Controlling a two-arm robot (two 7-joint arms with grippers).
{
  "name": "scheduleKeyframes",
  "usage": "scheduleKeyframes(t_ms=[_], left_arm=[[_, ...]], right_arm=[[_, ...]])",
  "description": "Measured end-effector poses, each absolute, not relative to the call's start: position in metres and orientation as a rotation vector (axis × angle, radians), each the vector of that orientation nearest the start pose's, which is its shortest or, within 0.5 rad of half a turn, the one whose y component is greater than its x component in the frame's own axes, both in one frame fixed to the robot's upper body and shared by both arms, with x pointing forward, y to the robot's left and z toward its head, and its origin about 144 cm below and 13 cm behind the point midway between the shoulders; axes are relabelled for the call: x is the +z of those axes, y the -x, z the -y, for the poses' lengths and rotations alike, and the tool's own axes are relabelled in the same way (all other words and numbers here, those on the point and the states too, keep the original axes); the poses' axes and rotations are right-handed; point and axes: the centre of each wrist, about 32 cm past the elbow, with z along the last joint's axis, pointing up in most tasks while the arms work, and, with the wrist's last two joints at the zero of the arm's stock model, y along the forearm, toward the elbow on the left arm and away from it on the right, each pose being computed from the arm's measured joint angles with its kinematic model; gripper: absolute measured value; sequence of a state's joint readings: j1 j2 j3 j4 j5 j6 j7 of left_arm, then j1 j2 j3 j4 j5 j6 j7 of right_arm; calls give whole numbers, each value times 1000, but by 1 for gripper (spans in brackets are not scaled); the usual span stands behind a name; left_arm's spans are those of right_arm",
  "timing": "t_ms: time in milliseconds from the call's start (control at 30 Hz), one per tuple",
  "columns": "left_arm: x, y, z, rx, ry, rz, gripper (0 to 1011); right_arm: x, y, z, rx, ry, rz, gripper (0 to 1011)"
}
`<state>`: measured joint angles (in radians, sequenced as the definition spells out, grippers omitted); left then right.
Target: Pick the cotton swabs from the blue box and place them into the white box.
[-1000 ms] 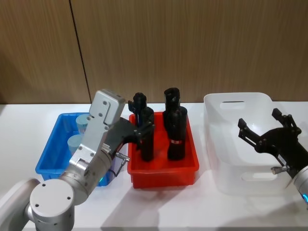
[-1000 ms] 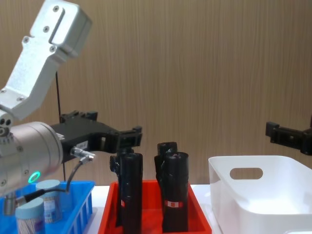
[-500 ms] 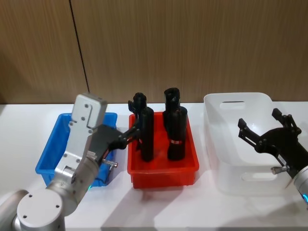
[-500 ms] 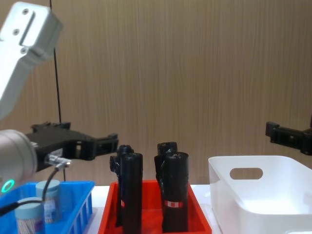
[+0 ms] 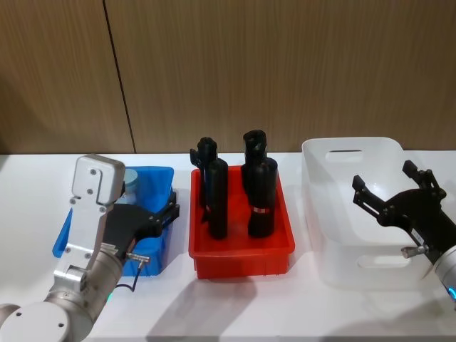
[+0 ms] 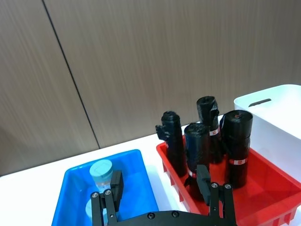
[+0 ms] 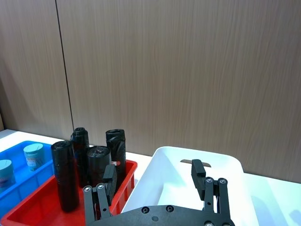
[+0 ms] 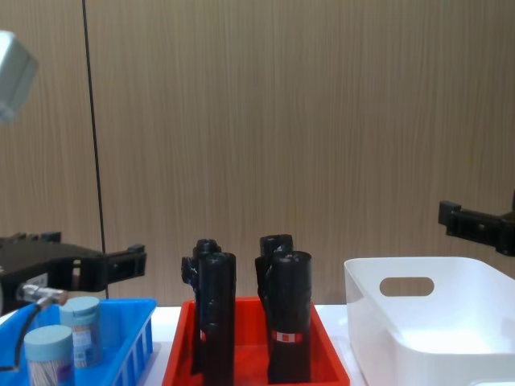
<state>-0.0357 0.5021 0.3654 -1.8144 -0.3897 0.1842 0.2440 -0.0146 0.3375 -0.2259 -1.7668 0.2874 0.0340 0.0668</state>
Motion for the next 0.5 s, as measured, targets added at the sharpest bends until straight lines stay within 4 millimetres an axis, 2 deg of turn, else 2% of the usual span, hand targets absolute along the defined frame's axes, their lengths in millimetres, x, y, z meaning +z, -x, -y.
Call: scheduleKeyframes(t_ms=[500], left_arm=[[1192,-436,-255,1445,-151,-32,1004]], right_arm=[[1189,-443,237,-1229,-26,75,1002]])
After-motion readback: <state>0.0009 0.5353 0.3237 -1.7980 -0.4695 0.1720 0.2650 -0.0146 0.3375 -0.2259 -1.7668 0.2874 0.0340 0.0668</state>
